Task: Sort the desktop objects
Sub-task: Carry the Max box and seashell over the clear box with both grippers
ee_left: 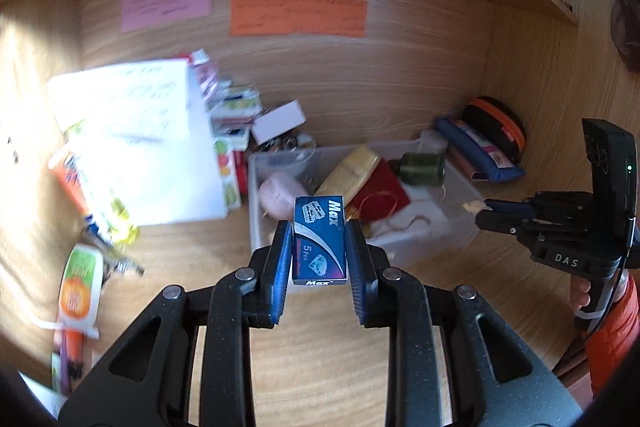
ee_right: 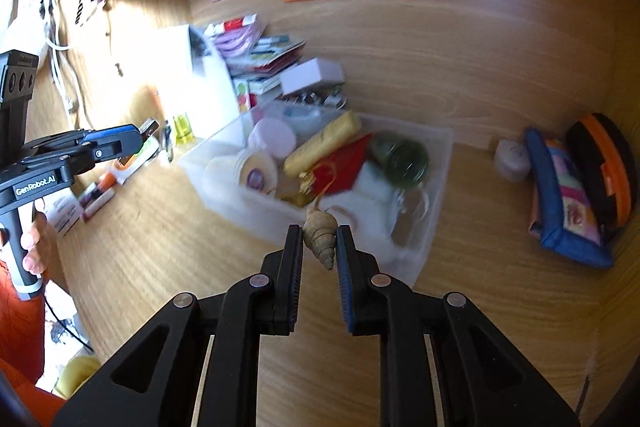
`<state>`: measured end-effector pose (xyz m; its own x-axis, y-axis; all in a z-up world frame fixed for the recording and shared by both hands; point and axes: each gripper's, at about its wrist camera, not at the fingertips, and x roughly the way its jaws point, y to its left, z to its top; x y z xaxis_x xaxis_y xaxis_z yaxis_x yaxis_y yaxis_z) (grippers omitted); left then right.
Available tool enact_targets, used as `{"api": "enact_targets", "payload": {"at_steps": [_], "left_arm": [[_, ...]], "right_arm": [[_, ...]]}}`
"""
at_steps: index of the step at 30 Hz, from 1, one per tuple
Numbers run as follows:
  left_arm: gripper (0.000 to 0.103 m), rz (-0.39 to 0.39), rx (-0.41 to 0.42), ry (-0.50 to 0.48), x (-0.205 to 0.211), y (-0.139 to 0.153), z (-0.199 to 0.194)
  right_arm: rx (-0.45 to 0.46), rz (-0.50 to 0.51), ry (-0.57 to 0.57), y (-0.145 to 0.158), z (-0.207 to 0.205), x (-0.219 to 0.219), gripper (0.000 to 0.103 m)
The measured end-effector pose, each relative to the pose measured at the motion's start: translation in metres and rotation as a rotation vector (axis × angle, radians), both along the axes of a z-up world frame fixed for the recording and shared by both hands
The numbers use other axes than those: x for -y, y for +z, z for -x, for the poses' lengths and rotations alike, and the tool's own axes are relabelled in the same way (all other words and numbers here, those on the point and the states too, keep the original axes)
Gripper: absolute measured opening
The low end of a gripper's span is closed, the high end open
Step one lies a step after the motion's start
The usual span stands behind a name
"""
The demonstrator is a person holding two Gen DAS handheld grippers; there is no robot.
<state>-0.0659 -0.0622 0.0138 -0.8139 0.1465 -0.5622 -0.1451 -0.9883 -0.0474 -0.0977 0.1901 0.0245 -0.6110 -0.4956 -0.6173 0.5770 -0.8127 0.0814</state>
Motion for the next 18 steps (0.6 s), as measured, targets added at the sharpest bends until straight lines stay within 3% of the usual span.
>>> {"api": "enact_targets", "payload": {"at_steps": [9, 18], "left_arm": [[0.026, 0.026, 0.067, -0.072, -0.029, -0.011, 0.054], [0.026, 0.046, 0.134, -0.128, -0.056, -0.037, 0.091]], "right_arm": [[0.003, 0.003, -0.009, 0.003, 0.025, 0.004, 0.015], [-0.021, -0.069, -0.023, -0.009, 0.054, 0.027, 0.015]]}}
